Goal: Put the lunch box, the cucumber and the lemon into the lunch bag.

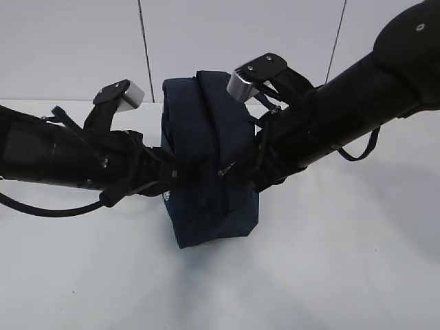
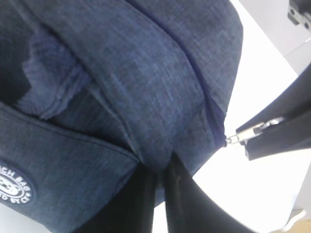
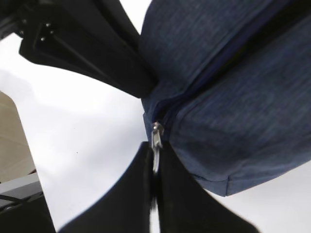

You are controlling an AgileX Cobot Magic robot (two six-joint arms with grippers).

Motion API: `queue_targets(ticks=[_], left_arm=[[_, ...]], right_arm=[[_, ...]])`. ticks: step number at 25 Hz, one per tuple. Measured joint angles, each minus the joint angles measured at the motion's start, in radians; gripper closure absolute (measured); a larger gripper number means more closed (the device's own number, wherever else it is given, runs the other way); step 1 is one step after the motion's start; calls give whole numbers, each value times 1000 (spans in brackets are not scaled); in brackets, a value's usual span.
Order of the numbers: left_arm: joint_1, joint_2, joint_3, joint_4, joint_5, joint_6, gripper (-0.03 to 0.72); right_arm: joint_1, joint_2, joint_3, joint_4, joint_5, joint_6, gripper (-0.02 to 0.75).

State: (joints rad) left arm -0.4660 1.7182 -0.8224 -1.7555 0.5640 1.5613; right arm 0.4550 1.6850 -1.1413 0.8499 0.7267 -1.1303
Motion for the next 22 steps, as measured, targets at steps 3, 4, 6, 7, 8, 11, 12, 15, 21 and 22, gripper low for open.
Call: queue_targets(ticks=[3,4,6,7,8,11,12,15,21,22], left_arm=[[0,0,4,9,-9,0,680],[0,0,4,9,-16,0,680],[0,0,4,9,-21,0,680],[0,0,4,9,-21,0,680],[0,0,4,9,-21,0,680],[0,0,4,3,-16,0,680],[0,0,4,3,-16,0,680],[0,0,4,1,-16,0,680],[0,0,4,-4,-18,0,680],[0,0,4,-4,-20,0,680]], right_arm=[[0,-2,-28,-21,31,21,717],[0,-4,-38,-23,52,23,717],[0,-4,-59,-40,92,26,717],[0,-4,-68,-51,107,33,717],[0,-4,-79,-63,116,40,717],[0,-4,-99,-87,122,48,717],[0,-4,-102,-92,122,50,717],[0,-4,-106,-94,105,51,717],[0,-4,-106,-94,47,50,717],[0,-2,-106,-94,40,50,717]])
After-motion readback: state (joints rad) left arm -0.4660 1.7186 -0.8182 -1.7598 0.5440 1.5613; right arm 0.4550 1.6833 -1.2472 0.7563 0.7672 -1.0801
